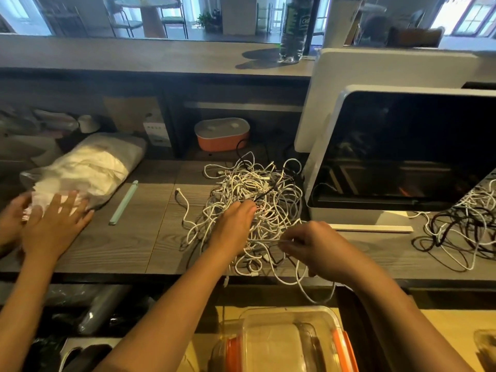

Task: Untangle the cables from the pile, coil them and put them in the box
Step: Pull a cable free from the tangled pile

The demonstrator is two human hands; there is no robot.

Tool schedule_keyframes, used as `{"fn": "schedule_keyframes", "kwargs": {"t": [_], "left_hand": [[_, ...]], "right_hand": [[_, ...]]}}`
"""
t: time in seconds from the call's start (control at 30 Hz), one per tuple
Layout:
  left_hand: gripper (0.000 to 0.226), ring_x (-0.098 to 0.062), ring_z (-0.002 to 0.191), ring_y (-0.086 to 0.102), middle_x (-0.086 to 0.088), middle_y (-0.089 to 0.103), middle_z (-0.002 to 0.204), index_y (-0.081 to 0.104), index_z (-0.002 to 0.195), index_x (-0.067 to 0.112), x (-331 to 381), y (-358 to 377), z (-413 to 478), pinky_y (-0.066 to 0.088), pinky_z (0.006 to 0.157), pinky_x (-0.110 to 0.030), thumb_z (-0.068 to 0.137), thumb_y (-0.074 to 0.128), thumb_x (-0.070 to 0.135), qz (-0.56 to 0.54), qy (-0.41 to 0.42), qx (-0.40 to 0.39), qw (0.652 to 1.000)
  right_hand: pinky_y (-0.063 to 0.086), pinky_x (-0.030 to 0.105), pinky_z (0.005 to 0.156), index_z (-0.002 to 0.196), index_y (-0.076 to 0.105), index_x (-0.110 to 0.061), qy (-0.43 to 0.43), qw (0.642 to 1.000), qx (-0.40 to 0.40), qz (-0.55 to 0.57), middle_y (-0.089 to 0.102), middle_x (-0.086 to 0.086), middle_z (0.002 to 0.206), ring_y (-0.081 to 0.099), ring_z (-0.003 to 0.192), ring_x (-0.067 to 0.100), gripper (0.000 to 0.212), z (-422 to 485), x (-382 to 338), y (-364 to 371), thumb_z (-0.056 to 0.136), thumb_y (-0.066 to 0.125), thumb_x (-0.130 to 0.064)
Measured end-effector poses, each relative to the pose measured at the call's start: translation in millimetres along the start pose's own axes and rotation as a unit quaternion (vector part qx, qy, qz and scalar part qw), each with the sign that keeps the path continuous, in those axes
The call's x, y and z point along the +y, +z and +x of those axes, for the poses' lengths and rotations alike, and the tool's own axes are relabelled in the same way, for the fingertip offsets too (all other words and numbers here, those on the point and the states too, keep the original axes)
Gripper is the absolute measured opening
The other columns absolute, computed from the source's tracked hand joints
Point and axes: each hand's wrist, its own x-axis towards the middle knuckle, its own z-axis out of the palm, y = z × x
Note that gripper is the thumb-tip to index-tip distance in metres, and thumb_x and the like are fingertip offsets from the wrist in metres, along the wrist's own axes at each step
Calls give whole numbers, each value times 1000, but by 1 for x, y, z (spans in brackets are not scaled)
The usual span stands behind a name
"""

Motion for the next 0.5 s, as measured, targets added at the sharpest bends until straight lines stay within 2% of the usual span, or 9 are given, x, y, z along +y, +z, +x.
{"fn": "schedule_keyframes", "kwargs": {"t": [0.1, 0.17, 0.23, 0.3, 0.37, 0.4, 0.43, 0.47, 0.5], "left_hand": [[37, -17, 85, 52, -1, 54, 96, 56, 100, 16, 3, -9, 0, 41, 70, -30, 100, 30, 43, 5, 8, -57, 998], [65, -14, 90, 51, 2, 53, 98, 58, 104, 17, 4, -11, -5, 37, 72, -28, 89, 18, 67, -30, 22, -86, 996], [93, -13, 88, 53, 3, 55, 96, 59, 100, 18, 6, -8, -14, 40, 73, -28, 71, 4, 87, -117, 47, -78, 989], [99, -12, 91, 54, 2, 57, 101, 59, 104, 18, 9, -1, -22, 43, 78, -28, 65, 8, 93, -135, 63, -103, 983], [80, -15, 104, 53, 0, 56, 119, 54, 122, 20, 15, 4, -28, 44, 87, -30, 75, 35, 82, -72, 62, -164, 982], [64, -17, 107, 54, -1, 55, 124, 51, 128, 20, 16, 5, -31, 45, 88, -31, 83, 49, 66, -33, 54, -190, 980], [47, -18, 101, 58, -4, 57, 124, 51, 130, 21, 17, 8, -33, 48, 84, -31, 89, 56, 45, -14, 33, -209, 977], [36, -18, 87, 61, -6, 62, 116, 54, 129, 22, 19, 9, -32, 51, 73, -31, 93, 55, 26, -14, 4, -231, 973], [34, -16, 70, 59, -6, 64, 103, 56, 127, 23, 22, 9, -31, 49, 61, -30, 94, 49, 16, -31, -31, -253, 966]], "right_hand": [[50, 22, 65, 103, 68, -22, -20, 997, 70, -14, 62, -11, 86, 57, 72, 3, 17, 2, -3, -3, 95, 54, -28], [52, 27, 68, 100, 69, -21, -28, 993, 111, -5, 64, -10, 84, 58, 74, 5, 16, 3, -3, -6, 94, 56, -28], [47, 24, 61, 96, 67, -21, -26, 990, 140, 15, 62, -9, 79, 57, 72, 6, 13, 4, 1, -7, 94, 56, -26], [44, 22, 60, 93, 65, -22, -24, 985, 166, 40, 59, -9, 77, 56, 72, 6, 10, 5, 4, -6, 94, 55, -24], [47, 28, 62, 91, 64, -21, -29, 977, 200, 67, 59, -8, 77, 57, 73, 10, 10, 6, 6, -3, 94, 55, -23], [47, 30, 62, 90, 65, -20, -30, 974, 213, 73, 60, -7, 76, 57, 73, 11, 11, 7, 6, -1, 94, 55, -23], [46, 30, 62, 90, 65, -18, -29, 972, 220, 71, 61, -6, 76, 57, 72, 11, 12, 7, 6, 1, 94, 55, -23], [45, 29, 60, 89, 66, -18, -21, 970, 232, 76, 61, -6, 75, 56, 71, 11, 12, 7, 9, 1, 93, 56, -24], [45, 27, 58, 88, 66, -19, -12, 965, 245, 93, 62, -5, 75, 56, 70, 11, 12, 6, 12, 1, 93, 56, -24]]}}
